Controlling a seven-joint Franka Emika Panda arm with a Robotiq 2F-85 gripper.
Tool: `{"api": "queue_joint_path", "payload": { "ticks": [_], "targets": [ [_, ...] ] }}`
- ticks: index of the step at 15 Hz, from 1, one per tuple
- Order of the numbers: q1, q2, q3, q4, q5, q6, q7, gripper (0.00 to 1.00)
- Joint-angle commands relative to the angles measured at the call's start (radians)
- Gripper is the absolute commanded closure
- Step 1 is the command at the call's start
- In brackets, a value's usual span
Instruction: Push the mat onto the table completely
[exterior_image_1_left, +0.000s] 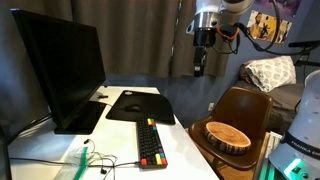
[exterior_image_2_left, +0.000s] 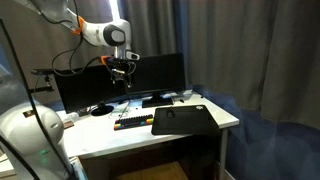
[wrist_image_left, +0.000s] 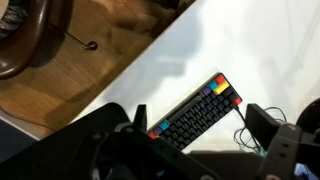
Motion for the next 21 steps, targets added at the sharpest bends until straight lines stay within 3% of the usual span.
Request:
{"api": "queue_joint_path", "payload": {
  "ticks": [1, 13, 21],
  "targets": [
    [-0.007, 0.0, 0.007, 0.002, 0.002, -0.002, -0.002, 0.0],
    [-0.012, 0.027, 0.0, 0.014, 0.016, 0.011, 0.0, 0.0],
    [-0.077, 0.175, -0.112, 0.079, 0.125, 0.036, -0.132, 0.0]
  ]
}}
